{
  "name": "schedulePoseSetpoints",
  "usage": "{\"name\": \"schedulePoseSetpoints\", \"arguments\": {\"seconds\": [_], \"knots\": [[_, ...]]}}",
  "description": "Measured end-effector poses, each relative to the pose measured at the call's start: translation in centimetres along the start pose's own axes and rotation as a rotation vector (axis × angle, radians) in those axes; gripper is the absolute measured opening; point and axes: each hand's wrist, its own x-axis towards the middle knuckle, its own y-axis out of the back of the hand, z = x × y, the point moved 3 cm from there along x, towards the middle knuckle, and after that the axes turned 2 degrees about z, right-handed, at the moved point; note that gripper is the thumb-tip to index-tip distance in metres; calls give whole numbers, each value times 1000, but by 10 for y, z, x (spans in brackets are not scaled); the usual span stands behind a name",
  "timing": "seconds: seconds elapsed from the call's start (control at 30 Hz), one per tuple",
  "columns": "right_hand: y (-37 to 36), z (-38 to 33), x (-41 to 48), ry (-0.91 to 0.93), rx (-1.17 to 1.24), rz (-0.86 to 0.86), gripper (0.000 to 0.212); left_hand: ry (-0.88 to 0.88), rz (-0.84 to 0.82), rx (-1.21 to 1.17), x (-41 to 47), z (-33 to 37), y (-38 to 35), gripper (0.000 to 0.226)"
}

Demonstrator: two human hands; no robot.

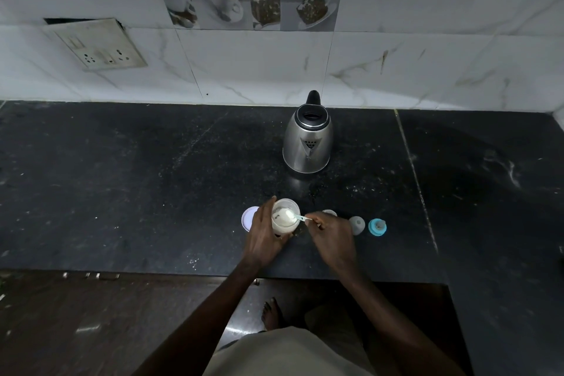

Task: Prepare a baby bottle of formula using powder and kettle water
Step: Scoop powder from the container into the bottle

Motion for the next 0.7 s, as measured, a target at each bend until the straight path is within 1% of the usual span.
{"name": "schedulePoseSetpoints", "arguments": {"seconds": [0.2, 0.3, 0.4, 0.53, 0.6, 0.63, 0.7], "knots": [[0, 3, 2, 19, -3, 16, 11, 13, -8, -5, 2, -1, 0, 92], [1, 0, 2, 92, -41, 24, 14, 7, -8, -11, 2, -2, -1, 90], [-2, -6, 5, 186, -114, -16, 13, 17, -16, -14, 1, -1, -2, 91], [-2, -10, 12, 178, -65, -12, 12, 35, 1, -18, 1, -3, -2, 91], [-3, -6, 14, 122, -33, -29, 13, 43, -2, -14, 1, -5, -1, 92], [-3, -5, 14, 52, 10, -35, 13, 43, -5, -10, 1, -6, -1, 92], [-3, -1, 18, -150, 145, -43, 11, 35, -15, -2, 1, -7, -1, 93]]}}
